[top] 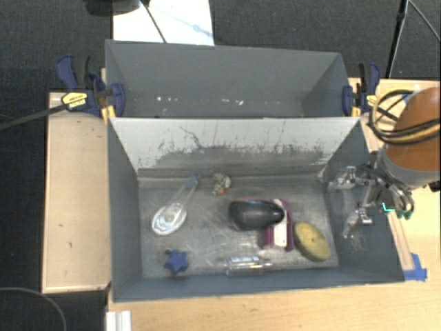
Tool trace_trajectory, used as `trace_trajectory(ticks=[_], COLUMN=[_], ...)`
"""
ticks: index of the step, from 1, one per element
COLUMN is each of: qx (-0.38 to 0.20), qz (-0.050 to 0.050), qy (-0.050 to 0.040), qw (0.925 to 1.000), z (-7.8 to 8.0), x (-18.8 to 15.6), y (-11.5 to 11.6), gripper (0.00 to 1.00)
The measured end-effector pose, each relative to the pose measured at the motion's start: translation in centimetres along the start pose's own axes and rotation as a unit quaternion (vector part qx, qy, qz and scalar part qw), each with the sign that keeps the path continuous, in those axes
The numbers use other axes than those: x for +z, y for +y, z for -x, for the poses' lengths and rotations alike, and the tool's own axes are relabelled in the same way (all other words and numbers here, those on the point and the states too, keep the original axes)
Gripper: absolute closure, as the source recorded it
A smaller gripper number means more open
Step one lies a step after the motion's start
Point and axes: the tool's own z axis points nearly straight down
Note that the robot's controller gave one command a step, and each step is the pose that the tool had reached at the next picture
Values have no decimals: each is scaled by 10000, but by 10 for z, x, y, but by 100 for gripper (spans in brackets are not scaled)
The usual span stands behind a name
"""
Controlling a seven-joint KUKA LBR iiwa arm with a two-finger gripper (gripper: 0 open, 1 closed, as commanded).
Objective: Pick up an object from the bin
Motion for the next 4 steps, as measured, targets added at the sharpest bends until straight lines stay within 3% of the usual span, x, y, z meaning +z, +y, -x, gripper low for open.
trace_trajectory(ticks=[1, 2, 3, 4], qx=[-2121, -2513, -4886, -4902], qz=[-27, 2, -34, -32], qy=[-55, -47, -78, -91], qw=[9772, 9679, 8725, 8716], z=[-9, 0, -21, -20], x=[78, 73, 78, 77], y=[37, 136, 83, 85], gripper=[0, 0, 0, 100])
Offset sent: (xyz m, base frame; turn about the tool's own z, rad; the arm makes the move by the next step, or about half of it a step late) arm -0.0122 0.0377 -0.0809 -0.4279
